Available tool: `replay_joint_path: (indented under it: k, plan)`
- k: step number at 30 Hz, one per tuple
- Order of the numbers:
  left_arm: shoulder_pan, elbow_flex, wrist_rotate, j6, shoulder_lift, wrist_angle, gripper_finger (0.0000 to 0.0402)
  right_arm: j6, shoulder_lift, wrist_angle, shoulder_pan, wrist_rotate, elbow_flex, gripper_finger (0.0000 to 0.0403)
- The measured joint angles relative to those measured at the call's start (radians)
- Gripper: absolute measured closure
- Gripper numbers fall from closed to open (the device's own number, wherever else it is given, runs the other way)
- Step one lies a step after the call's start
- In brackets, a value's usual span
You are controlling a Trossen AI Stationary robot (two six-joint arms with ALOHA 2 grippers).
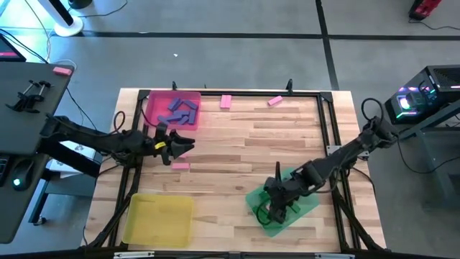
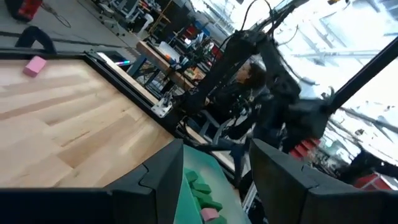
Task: Sort blocks
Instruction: Put the pink block into the yellow bin
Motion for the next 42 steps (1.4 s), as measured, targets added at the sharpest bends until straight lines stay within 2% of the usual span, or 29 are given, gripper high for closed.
replay_joint_path:
  k: [2, 6, 8, 12, 15, 22, 27, 32, 39, 42]
  plan:
    - [0.013, 0.007, 0.044, 0.001, 0.014, -0.002, 0.0232, 0.011, 0.000, -0.016, -0.006, 0.016, 0.011, 0.0160]
    - [0.021, 0.010, 0.154, 0.001, 0.032, -0.015, 0.0232, 0.161, 0.022, -0.155, 0.005, 0.060, 0.011, 0.0160]
    - [0.021, 0.010, 0.175, 0.001, 0.041, -0.036, 0.0232, 0.172, 0.058, -0.174, 0.017, 0.059, 0.011, 0.0160]
    - [0.021, 0.010, 0.178, -0.010, 0.058, -0.061, 0.0232, 0.049, 0.140, -0.059, 0.033, 0.018, 0.010, 0.0171]
    - [0.021, 0.010, 0.178, -0.024, 0.067, -0.061, 0.0232, -0.002, 0.190, -0.049, 0.044, 0.022, 0.010, 0.0193]
    - [0.021, 0.010, 0.178, -0.032, 0.081, -0.057, 0.0232, 0.108, 0.211, -0.116, 0.026, 0.130, 0.010, 0.0224]
    - [0.021, 0.010, 0.179, -0.033, 0.081, -0.058, 0.0232, 0.140, 0.224, -0.102, 0.019, 0.104, 0.010, 0.0225]
    - [0.021, 0.010, 0.182, -0.060, 0.081, -0.053, 0.0232, 0.177, 0.290, -0.071, 0.028, 0.063, 0.010, 0.0225]
    - [0.021, 0.010, 0.183, -0.111, 0.081, -0.053, 0.0232, 0.259, 0.354, -0.093, 0.028, 0.088, 0.010, 0.0227]
    - [0.021, 0.010, 0.183, -0.113, 0.081, -0.053, 0.0232, 0.272, 0.368, -0.093, 0.028, 0.100, 0.014, 0.0242]
